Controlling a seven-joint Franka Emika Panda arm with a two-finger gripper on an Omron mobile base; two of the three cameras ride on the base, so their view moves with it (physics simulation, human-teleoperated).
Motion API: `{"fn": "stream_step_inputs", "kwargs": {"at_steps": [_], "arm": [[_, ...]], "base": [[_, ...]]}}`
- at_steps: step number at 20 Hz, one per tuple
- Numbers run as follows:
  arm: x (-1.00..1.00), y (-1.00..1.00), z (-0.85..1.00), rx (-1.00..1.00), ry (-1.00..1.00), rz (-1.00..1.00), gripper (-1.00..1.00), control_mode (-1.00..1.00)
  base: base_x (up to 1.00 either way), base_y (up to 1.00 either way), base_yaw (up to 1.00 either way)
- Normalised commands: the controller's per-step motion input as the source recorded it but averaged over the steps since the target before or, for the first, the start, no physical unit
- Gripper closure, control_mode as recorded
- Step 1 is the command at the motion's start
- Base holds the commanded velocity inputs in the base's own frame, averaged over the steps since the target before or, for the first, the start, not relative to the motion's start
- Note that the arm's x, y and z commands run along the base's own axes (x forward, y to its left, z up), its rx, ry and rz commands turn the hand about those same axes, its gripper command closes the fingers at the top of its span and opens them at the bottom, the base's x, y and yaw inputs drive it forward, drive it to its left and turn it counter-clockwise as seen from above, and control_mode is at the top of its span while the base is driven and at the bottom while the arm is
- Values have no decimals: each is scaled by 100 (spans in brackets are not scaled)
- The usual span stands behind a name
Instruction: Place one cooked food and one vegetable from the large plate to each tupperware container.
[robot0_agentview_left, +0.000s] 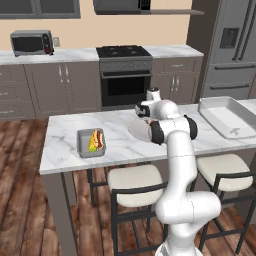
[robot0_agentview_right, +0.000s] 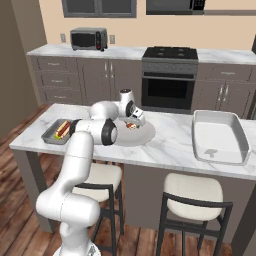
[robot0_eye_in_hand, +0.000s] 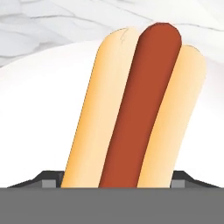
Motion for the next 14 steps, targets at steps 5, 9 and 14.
{"fn": "stream_step_inputs", "kwargs": {"at_steps": [5, 9, 14], "arm": [[-67, -37, 18, -2, -7, 1, 100, -100], [-97, -27, 62, -12, -18, 13, 100, -100], [-75, -38, 80, -3, -1, 12, 100, -100]], "base": [[0, 0, 0], [0, 0, 0], [0, 0, 0]]}}
